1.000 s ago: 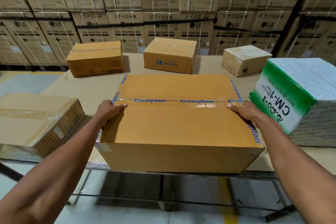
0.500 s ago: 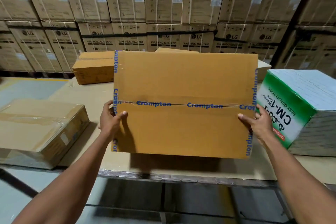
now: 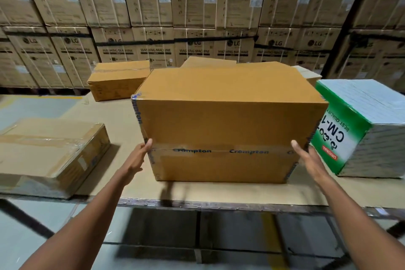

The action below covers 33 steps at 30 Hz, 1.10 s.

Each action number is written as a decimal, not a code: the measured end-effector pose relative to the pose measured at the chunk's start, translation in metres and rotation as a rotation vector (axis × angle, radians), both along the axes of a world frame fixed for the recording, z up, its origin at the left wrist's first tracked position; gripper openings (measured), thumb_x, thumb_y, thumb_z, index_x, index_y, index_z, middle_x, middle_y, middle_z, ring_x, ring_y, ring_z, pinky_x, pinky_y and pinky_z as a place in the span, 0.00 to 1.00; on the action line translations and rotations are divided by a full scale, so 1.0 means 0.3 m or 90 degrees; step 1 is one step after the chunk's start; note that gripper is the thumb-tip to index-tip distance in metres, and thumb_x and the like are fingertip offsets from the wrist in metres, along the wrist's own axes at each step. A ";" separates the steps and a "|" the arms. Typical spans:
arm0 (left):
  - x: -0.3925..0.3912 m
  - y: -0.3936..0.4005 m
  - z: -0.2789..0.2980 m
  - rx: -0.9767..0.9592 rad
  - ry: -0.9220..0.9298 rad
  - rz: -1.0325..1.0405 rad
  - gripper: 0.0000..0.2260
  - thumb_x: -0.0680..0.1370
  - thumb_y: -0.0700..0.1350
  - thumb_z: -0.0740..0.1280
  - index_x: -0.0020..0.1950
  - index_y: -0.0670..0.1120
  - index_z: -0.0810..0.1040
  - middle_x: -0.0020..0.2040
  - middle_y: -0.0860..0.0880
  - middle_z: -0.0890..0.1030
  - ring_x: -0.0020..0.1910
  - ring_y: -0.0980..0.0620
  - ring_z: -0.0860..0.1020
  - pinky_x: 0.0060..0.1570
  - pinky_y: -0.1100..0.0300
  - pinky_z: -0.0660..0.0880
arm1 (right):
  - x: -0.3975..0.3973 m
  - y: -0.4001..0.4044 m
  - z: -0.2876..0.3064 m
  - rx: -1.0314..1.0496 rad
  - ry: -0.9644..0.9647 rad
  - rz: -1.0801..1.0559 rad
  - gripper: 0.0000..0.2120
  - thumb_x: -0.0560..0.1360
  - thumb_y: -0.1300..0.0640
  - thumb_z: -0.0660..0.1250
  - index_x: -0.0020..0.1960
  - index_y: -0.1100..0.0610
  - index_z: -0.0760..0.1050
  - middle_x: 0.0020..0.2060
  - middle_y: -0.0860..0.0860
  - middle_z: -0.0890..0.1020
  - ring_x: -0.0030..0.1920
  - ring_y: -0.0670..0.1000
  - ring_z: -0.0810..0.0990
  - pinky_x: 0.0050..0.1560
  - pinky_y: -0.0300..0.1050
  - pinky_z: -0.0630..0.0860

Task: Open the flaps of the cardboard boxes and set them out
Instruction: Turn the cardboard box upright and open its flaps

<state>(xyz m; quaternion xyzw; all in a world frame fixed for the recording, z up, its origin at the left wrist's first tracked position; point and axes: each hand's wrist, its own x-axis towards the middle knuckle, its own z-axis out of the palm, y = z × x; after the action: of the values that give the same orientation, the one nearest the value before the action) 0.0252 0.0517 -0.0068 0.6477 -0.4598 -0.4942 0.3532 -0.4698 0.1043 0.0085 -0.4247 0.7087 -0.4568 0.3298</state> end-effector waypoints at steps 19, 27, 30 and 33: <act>-0.065 -0.083 0.392 -0.127 0.152 0.241 0.31 0.77 0.62 0.68 0.74 0.45 0.69 0.65 0.46 0.73 0.60 0.43 0.73 0.40 0.48 0.80 | -0.028 -0.109 0.361 -0.087 -0.221 -0.184 0.33 0.76 0.39 0.68 0.75 0.54 0.67 0.74 0.53 0.70 0.70 0.57 0.72 0.63 0.63 0.76; -0.059 -0.034 0.322 -0.209 0.229 0.255 0.17 0.77 0.55 0.71 0.58 0.46 0.75 0.64 0.44 0.74 0.63 0.40 0.74 0.53 0.40 0.81 | -0.015 -0.020 0.335 -0.165 -0.282 -0.147 0.20 0.79 0.48 0.69 0.68 0.55 0.74 0.52 0.45 0.81 0.57 0.52 0.80 0.63 0.62 0.76; -0.056 -0.010 0.250 -0.241 0.289 0.233 0.12 0.79 0.53 0.70 0.58 0.47 0.77 0.60 0.46 0.77 0.63 0.40 0.75 0.58 0.42 0.80 | -0.035 -0.015 0.253 -0.220 -0.350 -0.112 0.14 0.77 0.52 0.71 0.60 0.53 0.77 0.51 0.47 0.81 0.56 0.47 0.79 0.64 0.63 0.75; -0.039 0.019 0.137 -0.247 0.343 0.203 0.09 0.81 0.45 0.67 0.61 0.48 0.79 0.54 0.52 0.81 0.60 0.45 0.77 0.63 0.47 0.77 | -0.084 -0.024 0.106 -0.237 -0.425 -0.080 0.16 0.79 0.57 0.68 0.66 0.57 0.74 0.63 0.53 0.78 0.66 0.52 0.75 0.61 0.55 0.78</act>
<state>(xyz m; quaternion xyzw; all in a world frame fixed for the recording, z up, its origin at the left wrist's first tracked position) 0.0135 0.0574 0.0343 0.4788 -0.3287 -0.4893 0.6506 -0.4951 0.0971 0.0402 -0.2611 0.4921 -0.7100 0.4308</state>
